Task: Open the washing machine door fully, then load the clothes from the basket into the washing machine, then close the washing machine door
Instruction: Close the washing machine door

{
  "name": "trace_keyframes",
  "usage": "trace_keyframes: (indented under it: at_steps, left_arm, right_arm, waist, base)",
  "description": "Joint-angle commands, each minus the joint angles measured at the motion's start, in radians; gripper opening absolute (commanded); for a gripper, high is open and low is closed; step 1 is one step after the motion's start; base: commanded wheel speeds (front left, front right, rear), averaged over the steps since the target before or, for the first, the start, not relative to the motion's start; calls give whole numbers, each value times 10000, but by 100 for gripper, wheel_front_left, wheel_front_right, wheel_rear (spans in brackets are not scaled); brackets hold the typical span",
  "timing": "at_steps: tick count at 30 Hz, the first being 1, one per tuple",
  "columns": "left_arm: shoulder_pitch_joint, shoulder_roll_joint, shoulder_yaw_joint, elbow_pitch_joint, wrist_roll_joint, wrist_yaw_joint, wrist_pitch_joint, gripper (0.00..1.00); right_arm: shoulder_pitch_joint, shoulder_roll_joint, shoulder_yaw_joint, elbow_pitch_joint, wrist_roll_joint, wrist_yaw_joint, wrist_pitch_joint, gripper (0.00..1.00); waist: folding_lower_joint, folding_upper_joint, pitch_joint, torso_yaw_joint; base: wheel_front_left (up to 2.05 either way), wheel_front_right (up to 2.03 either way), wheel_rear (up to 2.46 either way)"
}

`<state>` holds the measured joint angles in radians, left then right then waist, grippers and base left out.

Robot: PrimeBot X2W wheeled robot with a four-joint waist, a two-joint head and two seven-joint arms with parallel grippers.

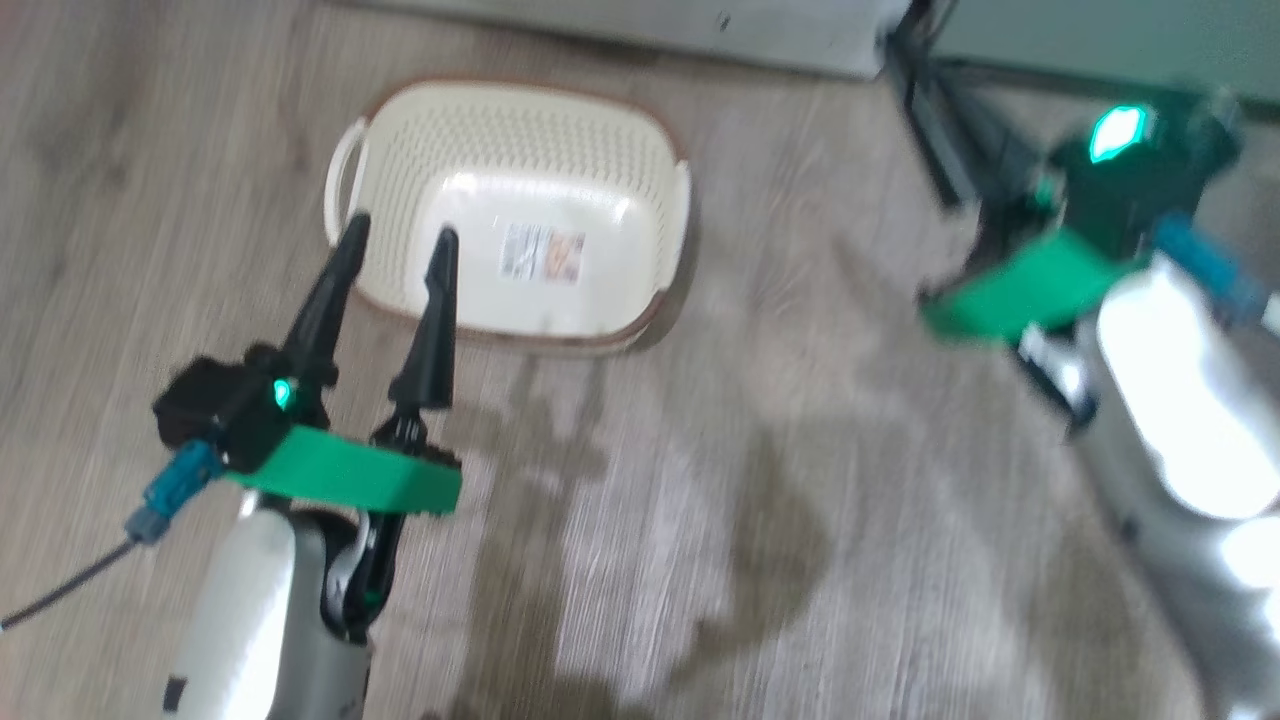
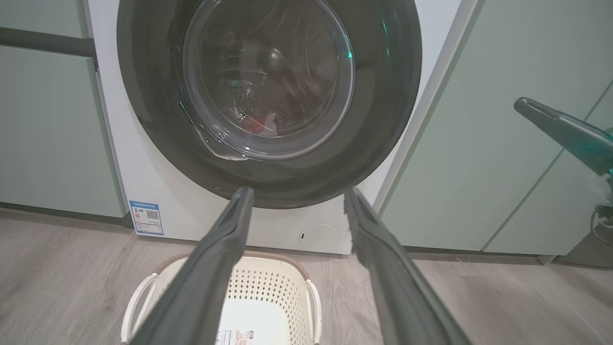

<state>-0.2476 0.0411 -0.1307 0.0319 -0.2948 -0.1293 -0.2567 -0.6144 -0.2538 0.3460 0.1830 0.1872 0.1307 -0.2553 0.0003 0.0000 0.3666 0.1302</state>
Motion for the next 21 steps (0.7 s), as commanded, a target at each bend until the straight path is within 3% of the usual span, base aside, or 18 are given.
trace_keyframes:
  at_steps: [1,10,21]
  left_arm:
    - [-433,91,249,-447,20,-8,-51,100]
    - [-1024,91,-158,-582,-397,70,-51,100]
    - [-1277,91,-347,-751,-832,290,-51,100]
  right_arm:
    - [-814,-214,375,37,163,0,-64,0]
    - [-4368,-1106,1555,2153,536,0,-64,0]
    - [-6727,-1547,1858,4834,518,0,-59,0]
  waist:
    - [-3,0,884,581]
    - [-3,0,1824,1361]
    - [-3,0,2357,1862]
  base:
    - [0,0,0]
    - [0,0,0]
    - [0,0,0]
